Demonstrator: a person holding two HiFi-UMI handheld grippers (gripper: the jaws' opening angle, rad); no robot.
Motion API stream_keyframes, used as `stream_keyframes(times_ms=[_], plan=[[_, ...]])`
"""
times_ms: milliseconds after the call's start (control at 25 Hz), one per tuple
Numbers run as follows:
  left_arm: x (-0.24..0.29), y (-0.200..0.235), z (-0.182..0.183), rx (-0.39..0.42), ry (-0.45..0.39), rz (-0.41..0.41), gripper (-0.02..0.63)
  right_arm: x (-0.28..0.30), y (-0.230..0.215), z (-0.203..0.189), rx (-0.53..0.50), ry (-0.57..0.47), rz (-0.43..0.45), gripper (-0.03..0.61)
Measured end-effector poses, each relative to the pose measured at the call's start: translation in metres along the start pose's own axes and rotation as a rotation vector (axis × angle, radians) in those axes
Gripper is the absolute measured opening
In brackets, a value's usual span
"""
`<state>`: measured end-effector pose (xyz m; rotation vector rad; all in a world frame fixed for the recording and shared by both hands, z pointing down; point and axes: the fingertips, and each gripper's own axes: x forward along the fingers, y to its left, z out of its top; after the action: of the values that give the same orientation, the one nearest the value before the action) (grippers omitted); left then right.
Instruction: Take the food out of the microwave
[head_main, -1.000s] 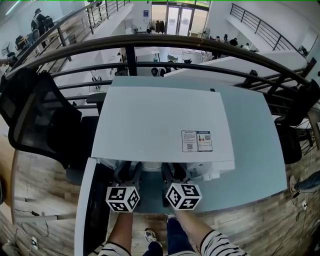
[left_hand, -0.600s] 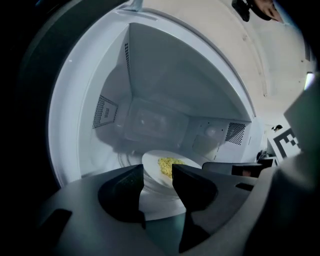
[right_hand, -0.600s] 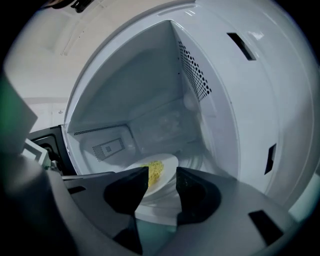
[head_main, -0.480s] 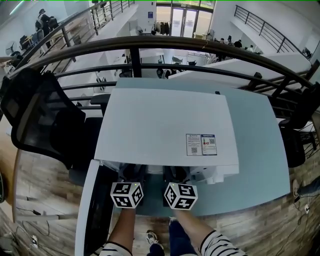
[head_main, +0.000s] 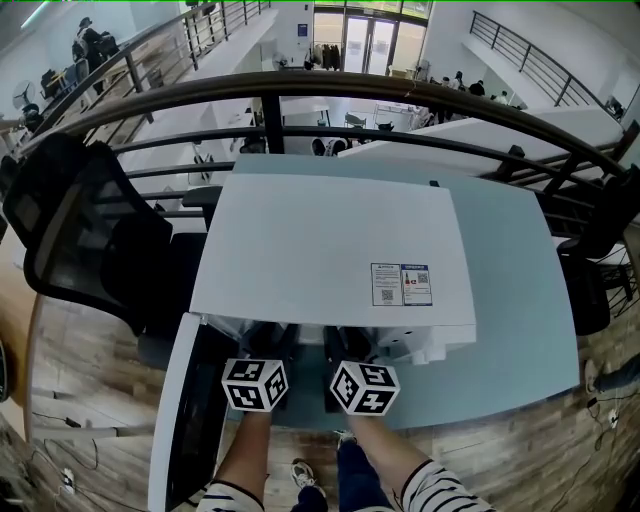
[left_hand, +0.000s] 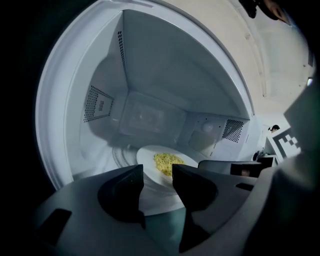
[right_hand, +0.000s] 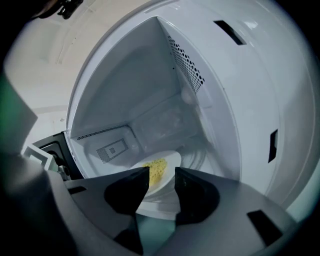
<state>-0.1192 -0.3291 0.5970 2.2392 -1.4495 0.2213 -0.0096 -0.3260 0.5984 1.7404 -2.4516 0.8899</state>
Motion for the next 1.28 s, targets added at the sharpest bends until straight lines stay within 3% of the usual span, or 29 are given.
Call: stream_keyframes(times_ms=[760, 1040, 1280], plan=[[-0.033, -0.018, -0.013, -0.043, -0.006, -0.026, 0.160, -0.036, 0.004, -0.010, 0.063, 0.000, -0.006, 0.166], [-0.032, -0.006, -0.016, -0.161, -0.012, -0.009, 0.161, -0.033, -0.006, -0.014, 0.121, 0.012, -0.019, 0.163], [-0.025, -0.008, -0.020, -0.243, -0.002, -0.041, 0.161, -0.027, -0.005, -0.017, 0.213, 0.012, 0.044, 0.142]])
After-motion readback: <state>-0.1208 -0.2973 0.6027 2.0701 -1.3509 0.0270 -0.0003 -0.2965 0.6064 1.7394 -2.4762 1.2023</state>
